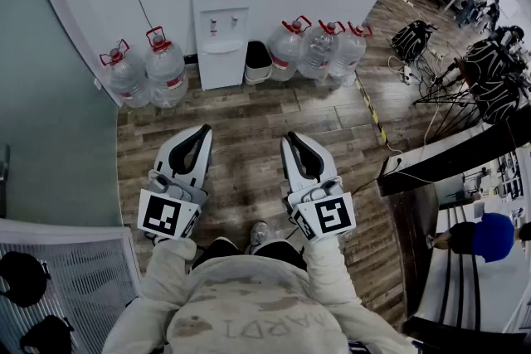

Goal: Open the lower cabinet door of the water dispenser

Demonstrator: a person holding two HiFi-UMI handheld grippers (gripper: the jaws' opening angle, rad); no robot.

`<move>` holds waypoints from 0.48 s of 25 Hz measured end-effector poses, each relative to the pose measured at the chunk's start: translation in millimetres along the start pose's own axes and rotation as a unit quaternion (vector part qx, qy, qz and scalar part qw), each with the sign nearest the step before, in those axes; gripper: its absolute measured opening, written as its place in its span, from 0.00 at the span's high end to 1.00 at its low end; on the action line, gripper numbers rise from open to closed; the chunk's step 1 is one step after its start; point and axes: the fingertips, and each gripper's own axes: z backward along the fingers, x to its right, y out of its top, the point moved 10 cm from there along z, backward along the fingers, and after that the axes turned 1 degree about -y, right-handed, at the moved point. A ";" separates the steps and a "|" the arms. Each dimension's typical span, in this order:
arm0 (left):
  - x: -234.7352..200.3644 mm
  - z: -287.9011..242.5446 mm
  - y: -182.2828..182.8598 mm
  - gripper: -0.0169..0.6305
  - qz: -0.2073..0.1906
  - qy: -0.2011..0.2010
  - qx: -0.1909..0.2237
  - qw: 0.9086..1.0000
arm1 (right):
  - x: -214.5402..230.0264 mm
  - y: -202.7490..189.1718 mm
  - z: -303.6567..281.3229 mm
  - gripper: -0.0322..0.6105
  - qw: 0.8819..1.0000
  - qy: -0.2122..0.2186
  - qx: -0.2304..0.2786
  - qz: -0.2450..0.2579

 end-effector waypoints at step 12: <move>9.9 -33.5 -4.6 0.98 -0.005 0.013 -0.001 1.000 | 37.0 -6.0 -11.2 0.89 1.000 0.011 0.008 0.000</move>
